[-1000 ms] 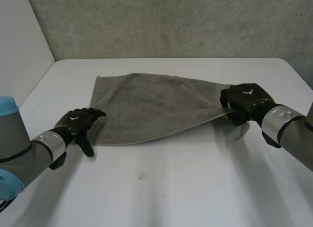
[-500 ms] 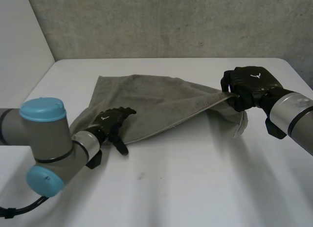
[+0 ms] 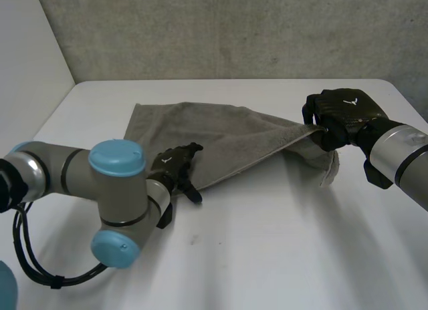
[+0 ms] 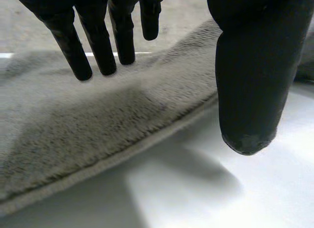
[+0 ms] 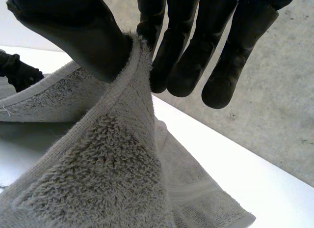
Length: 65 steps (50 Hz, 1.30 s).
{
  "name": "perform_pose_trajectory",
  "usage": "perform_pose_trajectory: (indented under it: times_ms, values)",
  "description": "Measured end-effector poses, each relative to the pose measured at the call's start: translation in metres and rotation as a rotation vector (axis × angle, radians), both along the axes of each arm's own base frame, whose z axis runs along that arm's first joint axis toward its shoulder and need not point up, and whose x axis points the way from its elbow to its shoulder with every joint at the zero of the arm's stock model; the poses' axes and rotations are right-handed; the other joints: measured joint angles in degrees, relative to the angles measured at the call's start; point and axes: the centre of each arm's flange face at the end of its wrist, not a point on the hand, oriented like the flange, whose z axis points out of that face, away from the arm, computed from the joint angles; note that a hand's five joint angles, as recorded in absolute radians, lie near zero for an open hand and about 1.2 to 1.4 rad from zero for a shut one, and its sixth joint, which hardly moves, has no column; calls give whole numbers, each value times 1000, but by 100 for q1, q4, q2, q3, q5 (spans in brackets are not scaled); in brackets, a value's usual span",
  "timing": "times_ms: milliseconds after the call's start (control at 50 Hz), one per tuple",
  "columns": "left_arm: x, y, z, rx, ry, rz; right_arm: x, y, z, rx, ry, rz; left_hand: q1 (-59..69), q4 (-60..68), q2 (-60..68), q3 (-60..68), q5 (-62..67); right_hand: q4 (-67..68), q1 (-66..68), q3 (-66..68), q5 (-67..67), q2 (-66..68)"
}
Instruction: Fold the towel.
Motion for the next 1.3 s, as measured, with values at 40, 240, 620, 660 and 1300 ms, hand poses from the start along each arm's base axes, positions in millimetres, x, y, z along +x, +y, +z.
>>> perform_pose_trajectory:
  times_ms: [40,240,620,660,1300]
  values:
    - [0,-3,-1,-15,-4,37,0,0,0,1,0,0,0,343,376,336,339,0,0,0,0,0]
    - [10,-25,-1,-119,-9,228,0,0,0,1,1,0,0,2432,2427,2426,2409,0,0,0,0,0]
    - [78,-45,-4,-84,-129,360,-6,-7,3,-11,0,-21,0,2720,2724,2717,2719,0,0,0,0,0]
    - [80,-44,-4,-78,-133,350,-6,-7,3,-12,0,-22,0,2720,2724,2717,2719,0,0,0,0,0]
    - [102,-58,-14,-109,-327,173,-6,-6,1,-8,2,-18,0,-584,-600,-600,-434,0,0,0,0,0]
